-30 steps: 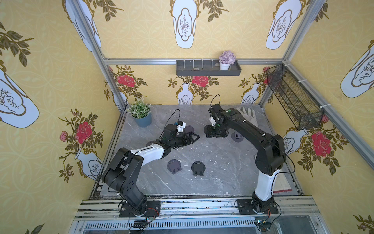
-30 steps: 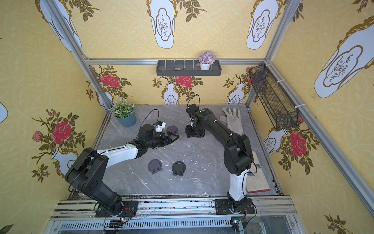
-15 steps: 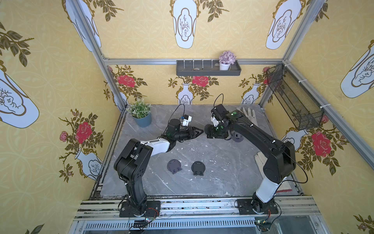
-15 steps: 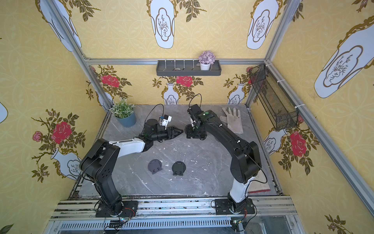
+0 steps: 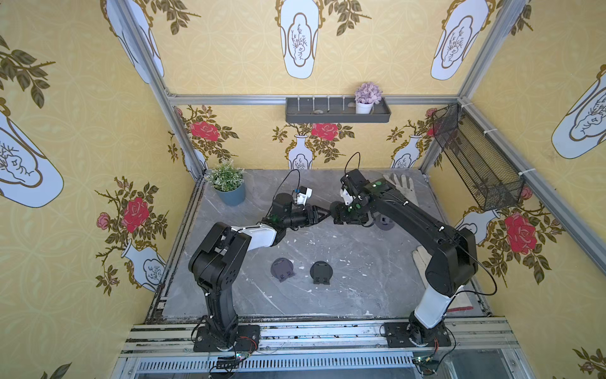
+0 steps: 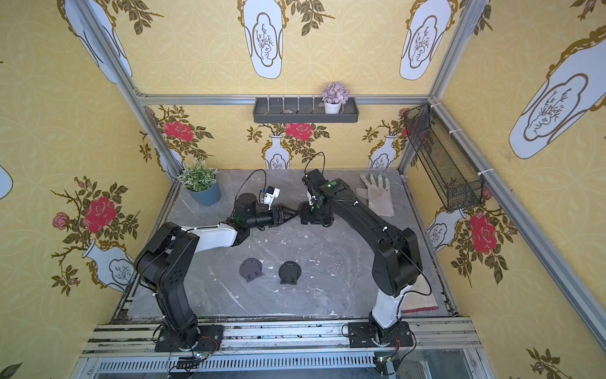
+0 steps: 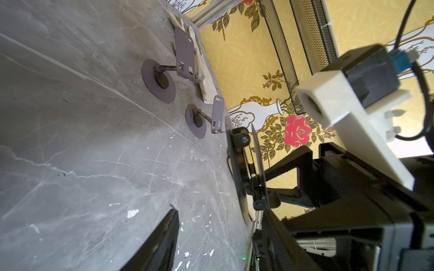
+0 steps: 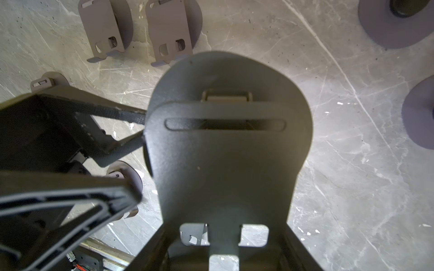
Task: Open the phone stand
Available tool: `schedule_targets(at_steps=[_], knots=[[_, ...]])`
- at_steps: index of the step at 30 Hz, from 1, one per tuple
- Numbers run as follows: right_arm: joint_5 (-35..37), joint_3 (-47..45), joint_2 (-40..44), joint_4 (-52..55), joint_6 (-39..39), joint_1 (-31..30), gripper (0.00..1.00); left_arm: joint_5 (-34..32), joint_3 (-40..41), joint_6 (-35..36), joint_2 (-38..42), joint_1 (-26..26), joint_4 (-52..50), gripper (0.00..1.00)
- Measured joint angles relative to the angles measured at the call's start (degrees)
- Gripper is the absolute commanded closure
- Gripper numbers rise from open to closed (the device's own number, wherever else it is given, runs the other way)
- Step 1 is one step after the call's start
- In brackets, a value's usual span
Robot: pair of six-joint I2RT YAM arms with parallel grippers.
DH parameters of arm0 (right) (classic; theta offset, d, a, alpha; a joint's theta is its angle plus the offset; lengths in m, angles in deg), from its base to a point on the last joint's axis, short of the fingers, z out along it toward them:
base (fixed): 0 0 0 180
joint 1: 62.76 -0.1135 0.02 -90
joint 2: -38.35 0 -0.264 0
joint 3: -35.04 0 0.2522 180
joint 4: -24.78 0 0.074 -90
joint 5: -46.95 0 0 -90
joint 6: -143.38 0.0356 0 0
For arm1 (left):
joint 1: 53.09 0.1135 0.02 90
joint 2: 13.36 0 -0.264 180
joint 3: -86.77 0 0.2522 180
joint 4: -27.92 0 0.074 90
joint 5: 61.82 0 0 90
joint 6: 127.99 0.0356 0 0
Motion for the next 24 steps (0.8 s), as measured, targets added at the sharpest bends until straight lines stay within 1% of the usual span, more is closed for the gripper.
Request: schedule_targets(at_steps=[4,9,11,15,16,24], knots=[[-0.28,0.59,-0.33,-0.17,-0.61,-0.13,0.44,0.85,-0.22,-0.37,-0.28,0.0,0.15,0.44],[-1.25,1.84,-0.87,-0.28,-1.01,-0.57,0.44,1.66,-0.68,-0.5,-0.79,0.0,0.83,0.7],[-1.14,2.23,-0.9,-0.33,-1.07,-0.72,0.44,2.54,-1.01,-1.25,-1.18,0.0,1.77,0.76],[-1.18,2.84,-1.6,-0.39,-1.2,-0.96,0.43,3.78,-1.07,-2.14,-1.53,0.0,4.09,0.98],[-1.14,2.86,-1.75,-0.39,-1.25,-1.03,0.44,3.61,-1.07,-3.28,-1.6,0.0,4.39,1.0],[-0.87,3.65,-1.88,-0.04,-1.27,-1.14,0.44,4.2,-1.05,-4.28,-1.81,0.11,5.4,1.0]])
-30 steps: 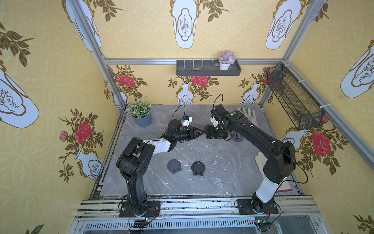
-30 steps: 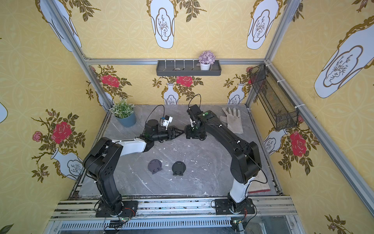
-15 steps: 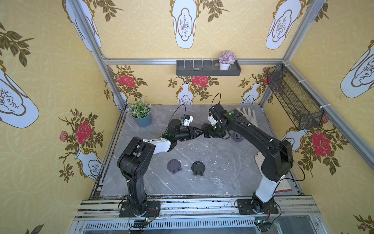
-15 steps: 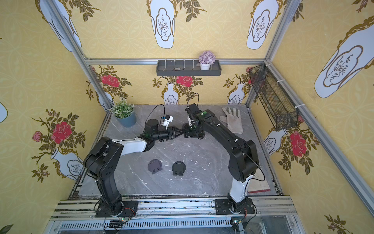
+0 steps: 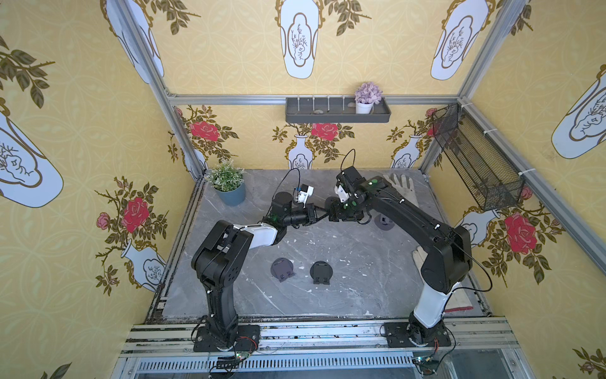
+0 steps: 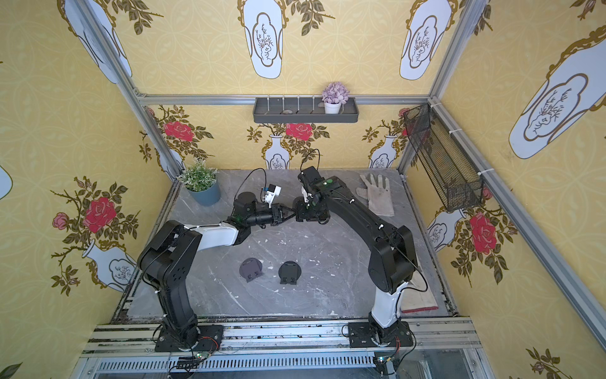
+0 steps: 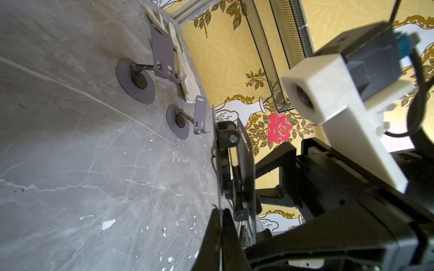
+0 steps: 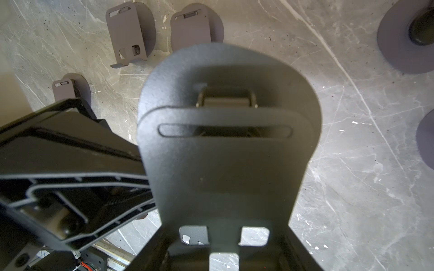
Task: Open the phone stand
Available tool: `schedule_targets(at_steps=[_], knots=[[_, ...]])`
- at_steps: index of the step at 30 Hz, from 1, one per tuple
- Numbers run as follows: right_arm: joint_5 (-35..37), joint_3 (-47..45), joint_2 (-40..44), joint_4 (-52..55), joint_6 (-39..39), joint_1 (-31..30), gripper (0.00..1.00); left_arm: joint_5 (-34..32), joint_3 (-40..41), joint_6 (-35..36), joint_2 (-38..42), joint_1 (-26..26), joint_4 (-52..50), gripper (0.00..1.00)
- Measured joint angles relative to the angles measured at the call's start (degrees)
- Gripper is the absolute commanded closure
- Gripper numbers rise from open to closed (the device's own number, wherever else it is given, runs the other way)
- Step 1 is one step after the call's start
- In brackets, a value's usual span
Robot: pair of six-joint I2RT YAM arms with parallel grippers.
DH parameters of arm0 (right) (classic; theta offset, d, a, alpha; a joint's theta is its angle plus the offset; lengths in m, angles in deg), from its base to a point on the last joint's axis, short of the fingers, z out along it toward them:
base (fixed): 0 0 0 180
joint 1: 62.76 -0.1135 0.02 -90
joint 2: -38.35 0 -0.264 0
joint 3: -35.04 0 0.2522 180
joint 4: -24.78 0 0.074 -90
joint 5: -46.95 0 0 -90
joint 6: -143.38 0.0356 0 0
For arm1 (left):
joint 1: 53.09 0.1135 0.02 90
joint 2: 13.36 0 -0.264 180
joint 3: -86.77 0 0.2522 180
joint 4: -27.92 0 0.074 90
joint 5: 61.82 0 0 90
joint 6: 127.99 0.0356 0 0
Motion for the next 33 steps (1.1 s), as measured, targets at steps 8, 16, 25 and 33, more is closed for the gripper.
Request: schedule_targets(at_steps=[8,16,25,33], knots=[[-0.22,0.07,0.0,0.5,-0.55,0.0,0.44,-1.6,-1.7,8.61,1.73,0.0,-9.49,1.0],[-1.97,0.42,0.07,3.15,-1.25,0.0,0.44,-5.29,-0.96,20.39,4.11,-0.2,-18.97,1.0],[-4.63,1.84,1.16,4.98,-1.53,-0.24,0.44,-9.22,3.41,28.81,8.31,-0.24,-22.32,1.0],[-6.27,1.9,1.22,4.87,-2.34,-0.24,0.43,-11.32,3.89,31.17,10.78,-0.26,-24.52,1.0]])
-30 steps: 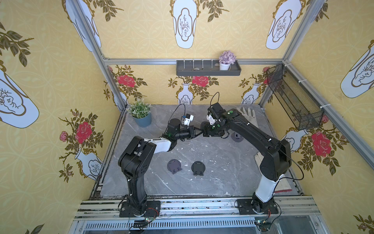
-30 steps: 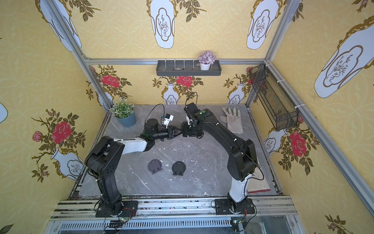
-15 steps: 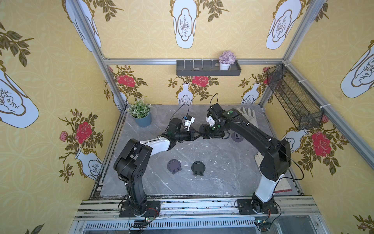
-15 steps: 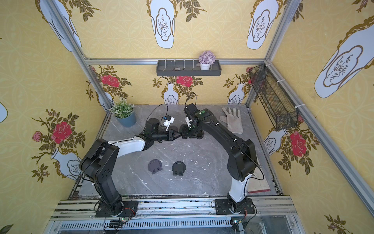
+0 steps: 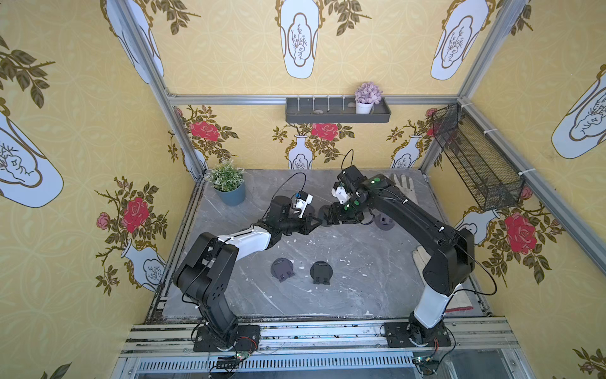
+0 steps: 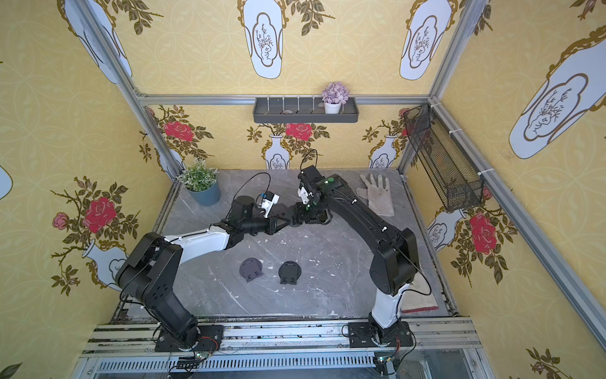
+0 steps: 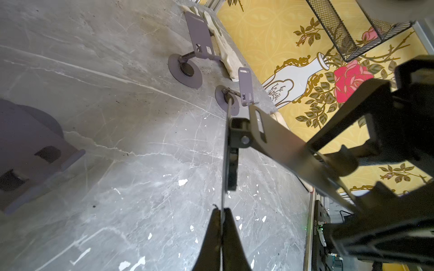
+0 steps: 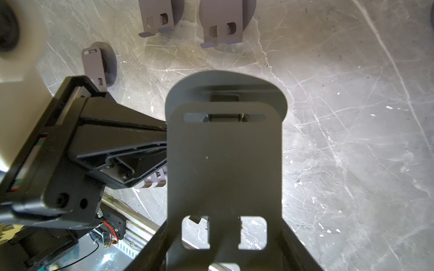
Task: Open the phone stand
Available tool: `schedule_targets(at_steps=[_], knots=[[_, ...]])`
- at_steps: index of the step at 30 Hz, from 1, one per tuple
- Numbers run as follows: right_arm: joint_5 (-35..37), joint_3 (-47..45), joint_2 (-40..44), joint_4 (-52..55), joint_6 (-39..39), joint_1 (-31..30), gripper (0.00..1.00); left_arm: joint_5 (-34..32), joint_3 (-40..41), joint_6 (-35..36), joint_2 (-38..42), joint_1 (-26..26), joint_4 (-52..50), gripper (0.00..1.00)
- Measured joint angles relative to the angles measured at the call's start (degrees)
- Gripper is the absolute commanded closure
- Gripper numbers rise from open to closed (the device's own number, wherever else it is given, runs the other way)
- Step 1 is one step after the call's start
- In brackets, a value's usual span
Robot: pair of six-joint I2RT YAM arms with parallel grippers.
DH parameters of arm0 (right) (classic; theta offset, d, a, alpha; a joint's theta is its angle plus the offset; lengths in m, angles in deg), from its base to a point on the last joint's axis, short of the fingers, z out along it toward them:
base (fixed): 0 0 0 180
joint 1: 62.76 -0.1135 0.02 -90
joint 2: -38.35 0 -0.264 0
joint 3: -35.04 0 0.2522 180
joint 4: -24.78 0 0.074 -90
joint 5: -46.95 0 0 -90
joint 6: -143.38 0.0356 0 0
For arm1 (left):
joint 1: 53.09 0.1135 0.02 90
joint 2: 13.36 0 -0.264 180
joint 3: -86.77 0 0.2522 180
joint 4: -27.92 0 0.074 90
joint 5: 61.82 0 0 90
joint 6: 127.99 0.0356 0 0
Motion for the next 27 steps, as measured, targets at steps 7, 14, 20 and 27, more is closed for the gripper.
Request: schedule_targets(at_steps=[7,14,20,27], knots=[[-0.79,0.0,0.0,-0.79,0.35,0.2,0.02,-3.15,-1.03,0.13,2.21,0.22,-3.5,1.0],[-1.7,0.63,-0.44,-1.97,-0.02,0.63,0.02,-3.61,-2.51,-0.07,3.39,0.22,-5.16,1.0],[-1.64,3.39,-2.49,-3.08,-0.39,2.34,0.02,-3.06,-2.03,0.09,3.58,0.26,-5.33,1.0],[-3.13,5.92,-4.81,-3.76,-0.98,4.0,0.0,-2.32,0.44,0.2,5.35,0.24,-5.86,1.0]])
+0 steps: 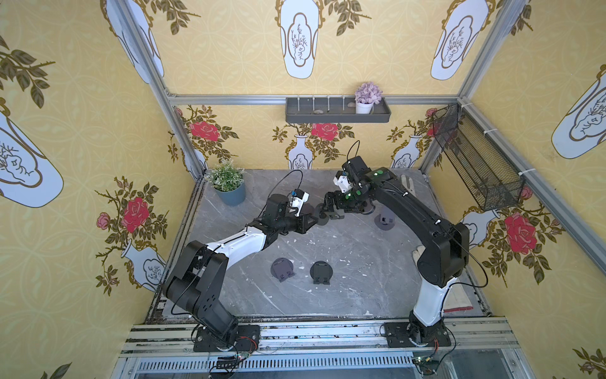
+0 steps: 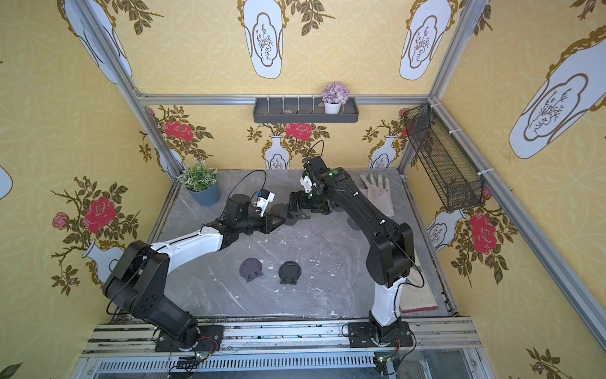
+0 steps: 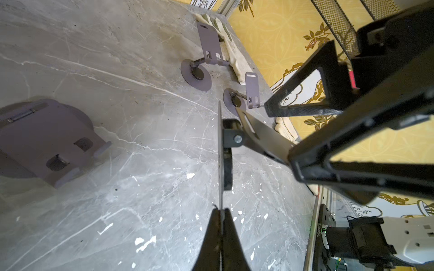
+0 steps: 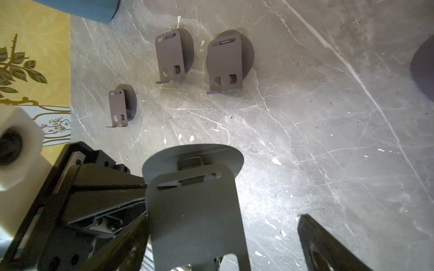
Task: Open the phone stand
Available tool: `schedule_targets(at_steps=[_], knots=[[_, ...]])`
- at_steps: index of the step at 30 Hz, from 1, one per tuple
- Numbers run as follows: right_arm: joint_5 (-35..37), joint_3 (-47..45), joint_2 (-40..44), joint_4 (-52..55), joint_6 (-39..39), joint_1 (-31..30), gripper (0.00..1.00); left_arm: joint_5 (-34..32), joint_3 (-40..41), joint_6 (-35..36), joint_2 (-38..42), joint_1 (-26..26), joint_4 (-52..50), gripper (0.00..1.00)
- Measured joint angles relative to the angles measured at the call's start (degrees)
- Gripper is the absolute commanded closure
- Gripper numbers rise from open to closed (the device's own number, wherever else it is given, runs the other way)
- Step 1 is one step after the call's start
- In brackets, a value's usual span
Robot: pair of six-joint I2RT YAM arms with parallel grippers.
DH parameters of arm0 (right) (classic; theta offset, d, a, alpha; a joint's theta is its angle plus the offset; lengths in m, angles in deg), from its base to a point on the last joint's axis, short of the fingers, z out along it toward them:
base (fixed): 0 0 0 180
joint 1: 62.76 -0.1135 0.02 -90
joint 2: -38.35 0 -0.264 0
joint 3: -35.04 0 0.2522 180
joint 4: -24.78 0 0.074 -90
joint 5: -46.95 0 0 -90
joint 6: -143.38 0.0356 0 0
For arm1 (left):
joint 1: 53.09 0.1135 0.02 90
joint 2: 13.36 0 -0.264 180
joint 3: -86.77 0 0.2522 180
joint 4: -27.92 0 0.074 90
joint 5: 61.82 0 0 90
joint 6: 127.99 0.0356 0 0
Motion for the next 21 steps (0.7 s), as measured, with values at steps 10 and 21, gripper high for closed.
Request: schedule_targets(at_steps=[10,21], knots=[[-2.05,1.79,-2.21,-1.22,-0.81,-0.57,0.02,0.87,1.99,0.13,1.25,-0.04,-0.9,1.0],[-6.4,2.19,-3.91,-1.57,-1.07,-1.46,0.17,1.09,1.75,0.22,1.29,-0.04,-1.05,1.0]])
